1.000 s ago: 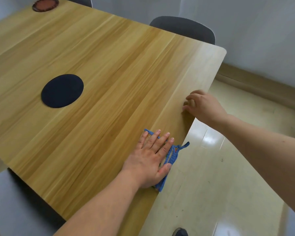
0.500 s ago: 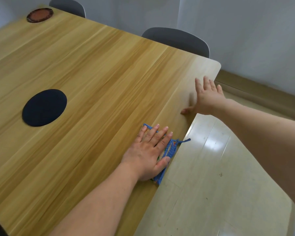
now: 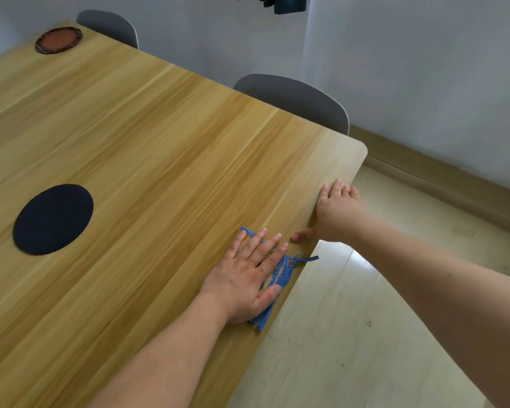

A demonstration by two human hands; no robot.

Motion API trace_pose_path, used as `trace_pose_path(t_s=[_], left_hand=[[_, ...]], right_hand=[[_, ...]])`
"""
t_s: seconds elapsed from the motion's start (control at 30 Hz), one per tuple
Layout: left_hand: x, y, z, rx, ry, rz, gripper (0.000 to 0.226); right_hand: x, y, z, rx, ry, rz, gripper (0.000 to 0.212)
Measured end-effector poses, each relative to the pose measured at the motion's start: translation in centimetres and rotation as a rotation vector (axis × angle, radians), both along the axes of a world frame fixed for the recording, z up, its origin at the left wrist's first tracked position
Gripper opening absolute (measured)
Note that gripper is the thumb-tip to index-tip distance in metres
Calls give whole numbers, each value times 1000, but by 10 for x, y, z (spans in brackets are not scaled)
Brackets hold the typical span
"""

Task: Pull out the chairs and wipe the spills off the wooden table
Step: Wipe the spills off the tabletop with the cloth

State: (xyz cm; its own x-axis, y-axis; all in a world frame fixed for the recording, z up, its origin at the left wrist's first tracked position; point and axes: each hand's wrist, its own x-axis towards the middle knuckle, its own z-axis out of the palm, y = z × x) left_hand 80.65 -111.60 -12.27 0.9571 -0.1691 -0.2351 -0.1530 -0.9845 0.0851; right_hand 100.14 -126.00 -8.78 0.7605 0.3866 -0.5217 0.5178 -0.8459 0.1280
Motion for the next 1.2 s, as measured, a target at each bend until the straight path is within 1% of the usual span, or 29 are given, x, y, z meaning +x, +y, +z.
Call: trace_pose_path(t_s=[0.27, 0.43, 0.5, 0.57, 0.63, 0.67, 0.77, 0.83, 0.9, 1.0, 1.1, 1.2], left_hand=[[-2, 2, -7, -12, -39, -17, 74], [-1, 3, -2, -23, 50, -9, 75], [-2, 2, 1, -10, 64, -3, 75], [-4, 1, 6, 0, 71, 26, 78], [-8, -2, 13, 11, 74, 123, 81], [-13, -5, 16, 17, 80, 187, 82], [-27, -14, 15, -24, 121, 340, 81], [-29, -16, 10, -72, 168, 376, 82], [-20, -18, 6, -103, 195, 369, 83], [-1, -22, 5, -108, 227, 343, 81], [19, -24, 7, -53, 257, 323, 75], [37, -30, 12, -83, 288, 329, 74]], right_hand=[[-4, 4, 5, -52, 16, 16, 143], [-1, 5, 15, -77, 62, 19, 141], [5, 3, 24, -89, 82, 57, 131], [17, -1, 31, -74, 67, 114, 112], [30, -5, 38, -11, 26, 144, 93], [37, -7, 41, 4, 9, 137, 91], [54, -9, 42, -22, -26, 68, 108], [63, -9, 40, -49, -6, 9, 114], [70, -8, 35, -51, 1, -17, 118], [76, -9, 29, -47, 34, -2, 119], [82, -12, 26, -33, 71, 21, 118], [89, -12, 28, -59, 42, 106, 113]])
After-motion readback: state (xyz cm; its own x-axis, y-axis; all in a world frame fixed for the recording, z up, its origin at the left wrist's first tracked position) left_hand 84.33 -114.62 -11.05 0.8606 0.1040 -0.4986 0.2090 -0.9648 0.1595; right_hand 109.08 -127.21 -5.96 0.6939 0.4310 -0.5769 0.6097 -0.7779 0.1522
